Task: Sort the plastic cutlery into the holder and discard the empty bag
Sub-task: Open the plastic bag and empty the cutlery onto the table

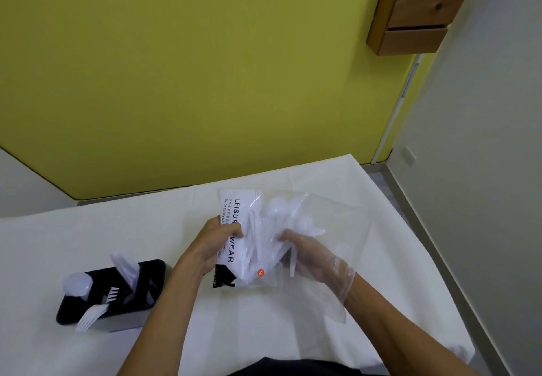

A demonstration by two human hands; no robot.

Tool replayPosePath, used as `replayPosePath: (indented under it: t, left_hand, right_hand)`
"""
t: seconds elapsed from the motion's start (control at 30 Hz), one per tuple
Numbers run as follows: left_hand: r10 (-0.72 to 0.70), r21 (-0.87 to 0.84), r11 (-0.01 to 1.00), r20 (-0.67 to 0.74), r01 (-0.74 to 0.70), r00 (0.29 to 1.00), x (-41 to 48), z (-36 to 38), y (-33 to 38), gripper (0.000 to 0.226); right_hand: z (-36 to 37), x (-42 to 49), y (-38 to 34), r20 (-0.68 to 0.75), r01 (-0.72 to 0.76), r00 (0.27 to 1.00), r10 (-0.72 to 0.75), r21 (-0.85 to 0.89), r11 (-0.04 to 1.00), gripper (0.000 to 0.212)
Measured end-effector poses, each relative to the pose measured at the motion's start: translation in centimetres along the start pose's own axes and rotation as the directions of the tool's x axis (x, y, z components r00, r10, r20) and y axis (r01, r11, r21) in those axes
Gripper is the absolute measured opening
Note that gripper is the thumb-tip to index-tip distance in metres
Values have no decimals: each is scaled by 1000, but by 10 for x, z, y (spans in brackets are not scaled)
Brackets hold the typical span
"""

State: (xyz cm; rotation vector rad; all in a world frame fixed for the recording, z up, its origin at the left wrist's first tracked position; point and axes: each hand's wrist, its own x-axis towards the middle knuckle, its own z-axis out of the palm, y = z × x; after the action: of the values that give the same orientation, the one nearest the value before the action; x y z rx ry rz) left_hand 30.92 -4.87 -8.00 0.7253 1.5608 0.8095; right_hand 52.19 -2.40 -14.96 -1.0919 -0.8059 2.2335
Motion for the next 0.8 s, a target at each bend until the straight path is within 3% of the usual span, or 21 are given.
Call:
replayPosePath:
  t: [0.1,0.2,0.3,0.5,0.57,0.67,0.73,0.8]
  left_hand:
    - [-13,-41,999,-12,13,1000,-1,0,-2,24]
    - [5,-21,1000,30,-4,1000,-5,16,-3,35]
    - [31,26,999,5,-31,1000,-6,27,-6,40]
    - [-20,-54,998,-62,17,998,-6,30,-7,35]
    - [-32,-74,997,-55,28,998,-5,27,-5,36]
    - [16,-53,998,-67,-19,998,0,15,-1,48]
    - [58,0,998,-67,-58,996,3,7,2,44]
    - [75,50,996,-32,-74,997,2,8,4,35]
  right_hand:
    - [6,4,-4,-37,31,999,-31,-8,999,41]
    - [15,8,-3,-63,2,998,-5,-47,999,34]
    - [21,5,-3,-39,-6,999,7,21,1000,21]
    - [21,0,-2,-3,-81,997,83,137,987,40]
    - [14,2,0,54,-51,998,40,214,975,48]
    - [10,-4,-5,73,15,997,-32,220,975,41]
    - [10,-6,-7,25,112,993,-119,194,974,58]
    - [11,-9,-5,64,143,985,-160,213,967,71]
